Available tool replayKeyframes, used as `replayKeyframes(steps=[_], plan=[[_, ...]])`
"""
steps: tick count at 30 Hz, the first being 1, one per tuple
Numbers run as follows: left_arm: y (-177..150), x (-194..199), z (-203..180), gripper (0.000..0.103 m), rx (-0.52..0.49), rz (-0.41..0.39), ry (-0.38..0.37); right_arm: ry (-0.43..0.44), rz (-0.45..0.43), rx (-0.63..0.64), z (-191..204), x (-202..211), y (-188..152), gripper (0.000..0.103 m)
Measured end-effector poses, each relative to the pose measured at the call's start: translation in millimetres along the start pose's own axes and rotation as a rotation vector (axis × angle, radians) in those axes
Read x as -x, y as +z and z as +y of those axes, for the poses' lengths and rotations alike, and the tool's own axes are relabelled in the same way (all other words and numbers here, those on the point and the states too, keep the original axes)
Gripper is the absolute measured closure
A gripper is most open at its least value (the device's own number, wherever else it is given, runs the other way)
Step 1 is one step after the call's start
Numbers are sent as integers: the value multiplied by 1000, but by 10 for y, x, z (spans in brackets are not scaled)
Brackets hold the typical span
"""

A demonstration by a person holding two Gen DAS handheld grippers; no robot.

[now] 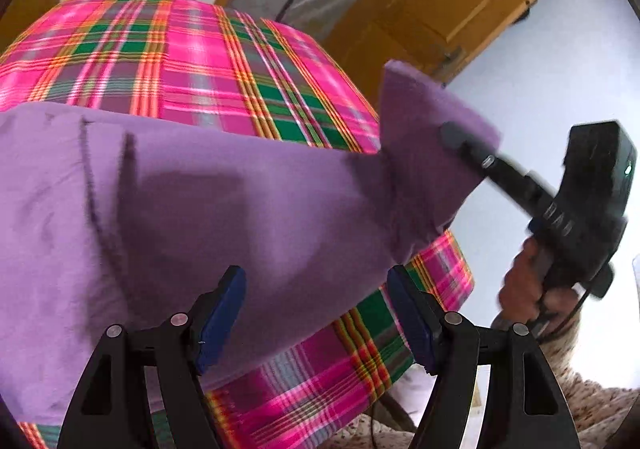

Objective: Fold clothes

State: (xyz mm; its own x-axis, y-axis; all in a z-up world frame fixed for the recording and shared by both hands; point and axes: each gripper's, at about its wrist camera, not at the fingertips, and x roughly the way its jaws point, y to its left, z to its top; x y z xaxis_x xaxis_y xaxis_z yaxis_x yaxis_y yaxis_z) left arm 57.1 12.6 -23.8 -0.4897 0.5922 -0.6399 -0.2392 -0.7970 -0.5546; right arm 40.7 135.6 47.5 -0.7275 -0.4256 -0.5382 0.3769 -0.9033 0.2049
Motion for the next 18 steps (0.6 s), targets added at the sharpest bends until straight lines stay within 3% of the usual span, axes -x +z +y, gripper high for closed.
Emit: replayKeyframes(steps=[9, 18], plan=[[-8, 392, 295, 29, 80, -103, 23, 59, 76, -41, 394, -587, -282, 92], [8, 375, 316, 29, 72, -91, 22, 69, 199, -115, 415, -1004, -596, 90]])
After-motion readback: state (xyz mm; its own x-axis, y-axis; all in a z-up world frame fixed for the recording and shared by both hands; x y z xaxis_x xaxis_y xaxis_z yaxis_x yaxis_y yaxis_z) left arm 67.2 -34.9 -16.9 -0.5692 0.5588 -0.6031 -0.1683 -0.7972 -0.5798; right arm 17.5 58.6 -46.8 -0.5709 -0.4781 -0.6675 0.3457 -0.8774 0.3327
